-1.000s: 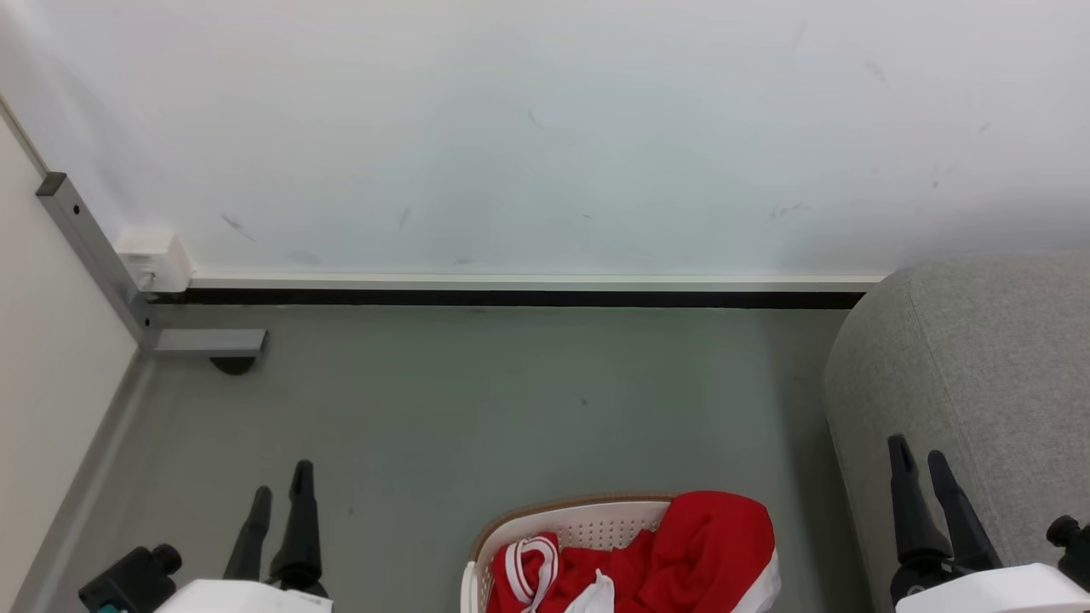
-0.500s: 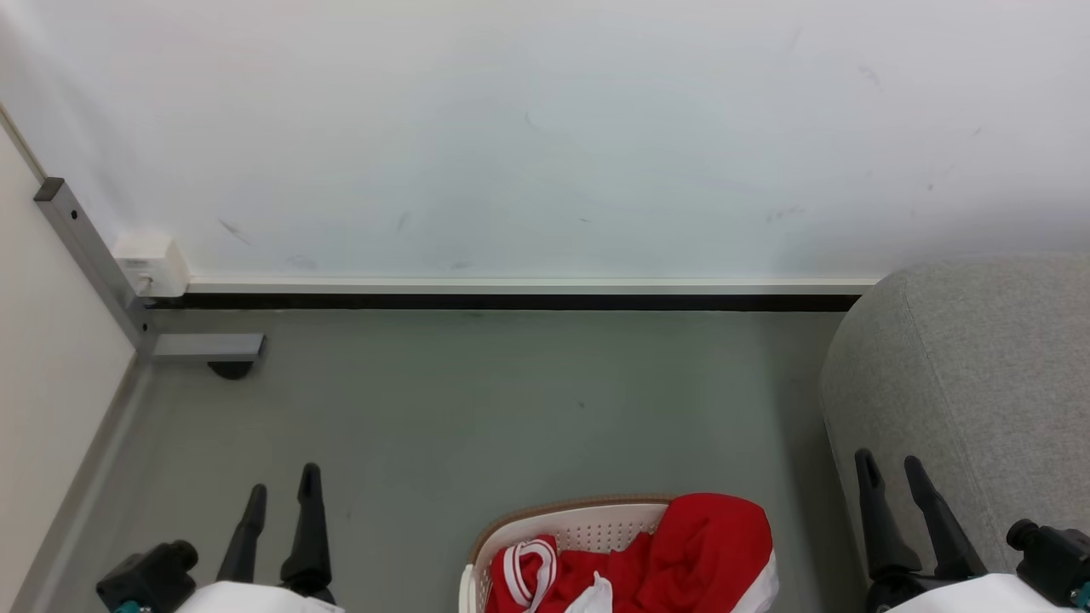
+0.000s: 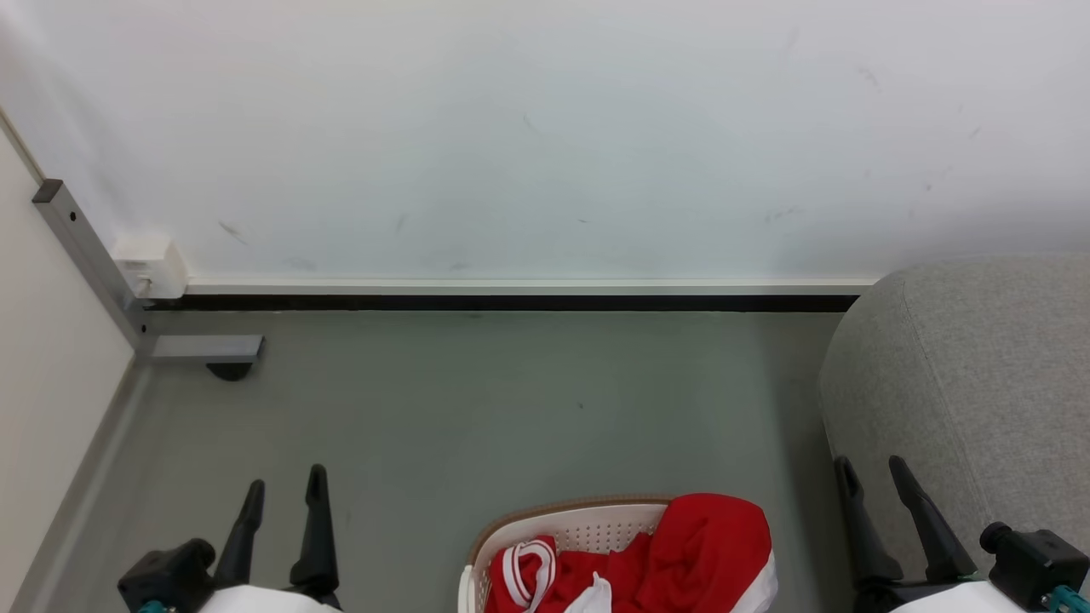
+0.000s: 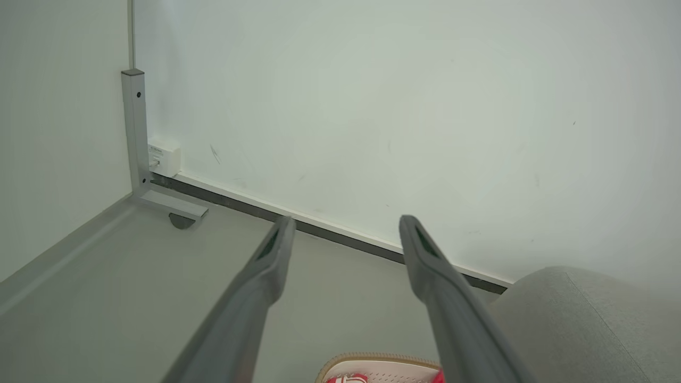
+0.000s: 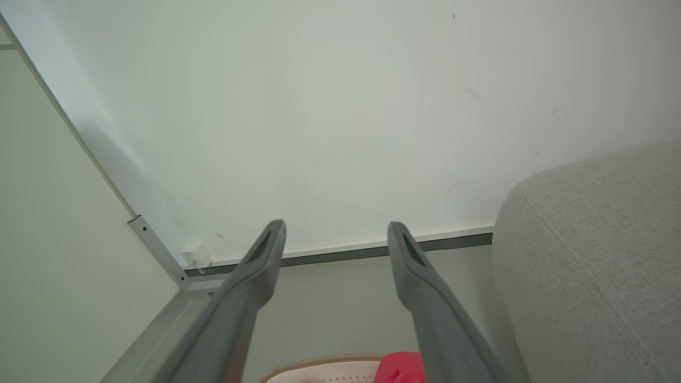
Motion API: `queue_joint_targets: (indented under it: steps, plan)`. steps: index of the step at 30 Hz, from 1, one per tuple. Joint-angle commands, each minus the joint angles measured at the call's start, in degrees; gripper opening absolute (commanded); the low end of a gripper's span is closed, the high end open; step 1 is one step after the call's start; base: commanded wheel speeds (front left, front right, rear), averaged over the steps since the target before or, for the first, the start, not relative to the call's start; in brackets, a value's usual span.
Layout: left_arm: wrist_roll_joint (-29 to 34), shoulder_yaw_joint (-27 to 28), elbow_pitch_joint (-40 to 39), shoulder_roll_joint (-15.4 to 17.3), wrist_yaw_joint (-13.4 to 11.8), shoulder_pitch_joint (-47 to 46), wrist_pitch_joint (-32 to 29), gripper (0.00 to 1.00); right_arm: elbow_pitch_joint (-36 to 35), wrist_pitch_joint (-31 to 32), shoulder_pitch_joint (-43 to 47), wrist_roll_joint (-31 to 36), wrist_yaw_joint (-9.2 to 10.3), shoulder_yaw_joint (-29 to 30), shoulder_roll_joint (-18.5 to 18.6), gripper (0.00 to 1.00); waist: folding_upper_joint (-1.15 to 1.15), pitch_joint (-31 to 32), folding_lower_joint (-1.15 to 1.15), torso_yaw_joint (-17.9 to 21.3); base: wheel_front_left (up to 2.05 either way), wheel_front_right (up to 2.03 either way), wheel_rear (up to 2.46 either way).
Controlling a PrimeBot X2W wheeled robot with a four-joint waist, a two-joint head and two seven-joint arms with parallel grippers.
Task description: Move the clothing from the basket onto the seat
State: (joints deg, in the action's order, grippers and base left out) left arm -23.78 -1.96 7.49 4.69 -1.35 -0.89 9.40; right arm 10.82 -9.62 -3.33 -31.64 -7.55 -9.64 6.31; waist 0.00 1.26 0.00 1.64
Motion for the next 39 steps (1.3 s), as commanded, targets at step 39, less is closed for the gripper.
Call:
queue_joint_targets:
  steps: [39]
  plan:
    - [19.9, 0.3, -2.2, -0.5, -0.5, 1.3, 5.3, 1.0, -1.5, -5.1, 1.1, 16.8, 0.11, 1.7, -0.7, 1.0, 0.0, 0.1, 0.0, 0.5, 0.0, 0.0, 0.0]
